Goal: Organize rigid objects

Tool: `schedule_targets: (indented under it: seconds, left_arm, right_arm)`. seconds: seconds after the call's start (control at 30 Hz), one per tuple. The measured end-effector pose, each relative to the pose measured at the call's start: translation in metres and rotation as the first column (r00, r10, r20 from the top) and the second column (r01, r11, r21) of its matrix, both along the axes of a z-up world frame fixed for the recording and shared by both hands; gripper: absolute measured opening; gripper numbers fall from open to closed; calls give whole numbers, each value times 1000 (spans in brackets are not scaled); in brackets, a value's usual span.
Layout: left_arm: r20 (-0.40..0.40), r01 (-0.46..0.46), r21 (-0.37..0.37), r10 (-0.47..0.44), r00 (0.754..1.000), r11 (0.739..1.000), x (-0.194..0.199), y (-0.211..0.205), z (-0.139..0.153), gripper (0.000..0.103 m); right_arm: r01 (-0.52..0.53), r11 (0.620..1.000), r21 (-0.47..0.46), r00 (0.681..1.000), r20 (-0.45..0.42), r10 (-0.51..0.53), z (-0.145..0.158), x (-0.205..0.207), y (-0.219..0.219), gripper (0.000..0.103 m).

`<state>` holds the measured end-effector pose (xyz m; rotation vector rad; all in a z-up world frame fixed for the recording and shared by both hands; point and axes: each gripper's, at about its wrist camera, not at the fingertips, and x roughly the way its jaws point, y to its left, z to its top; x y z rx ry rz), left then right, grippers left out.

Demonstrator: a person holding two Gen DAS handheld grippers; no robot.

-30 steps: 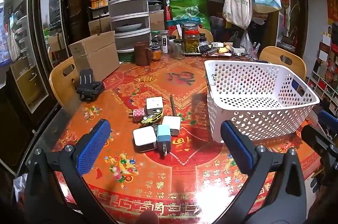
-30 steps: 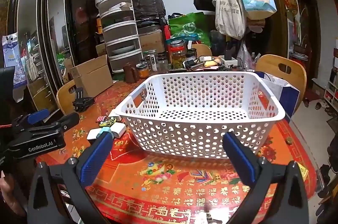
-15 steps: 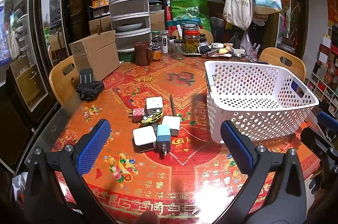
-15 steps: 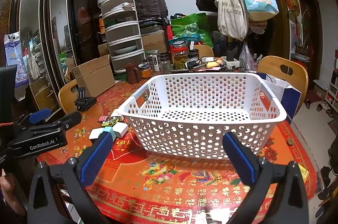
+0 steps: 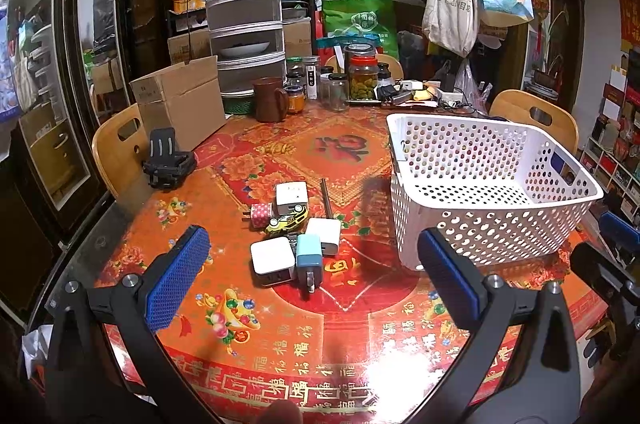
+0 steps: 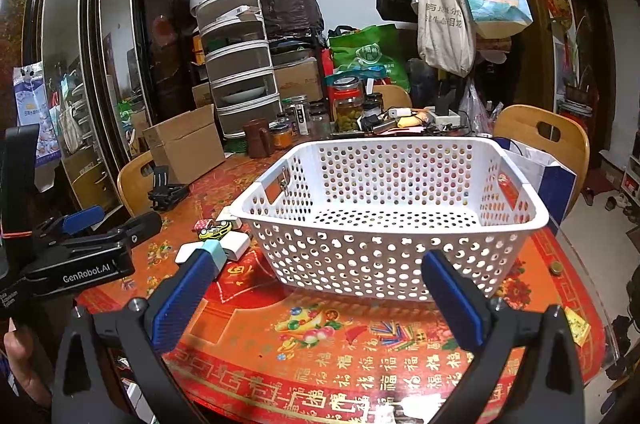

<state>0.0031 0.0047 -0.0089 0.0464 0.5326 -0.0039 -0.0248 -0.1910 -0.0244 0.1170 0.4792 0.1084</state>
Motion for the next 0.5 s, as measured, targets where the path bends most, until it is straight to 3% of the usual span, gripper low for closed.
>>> schedule_targets:
  seconds: [0.5]
  left_arm:
    - [-2,-1,-4,1,1000,1000,0,-1,1,103]
  right_arm:
    - [-7,1000,-1,1000,2,7,0,0,0,103]
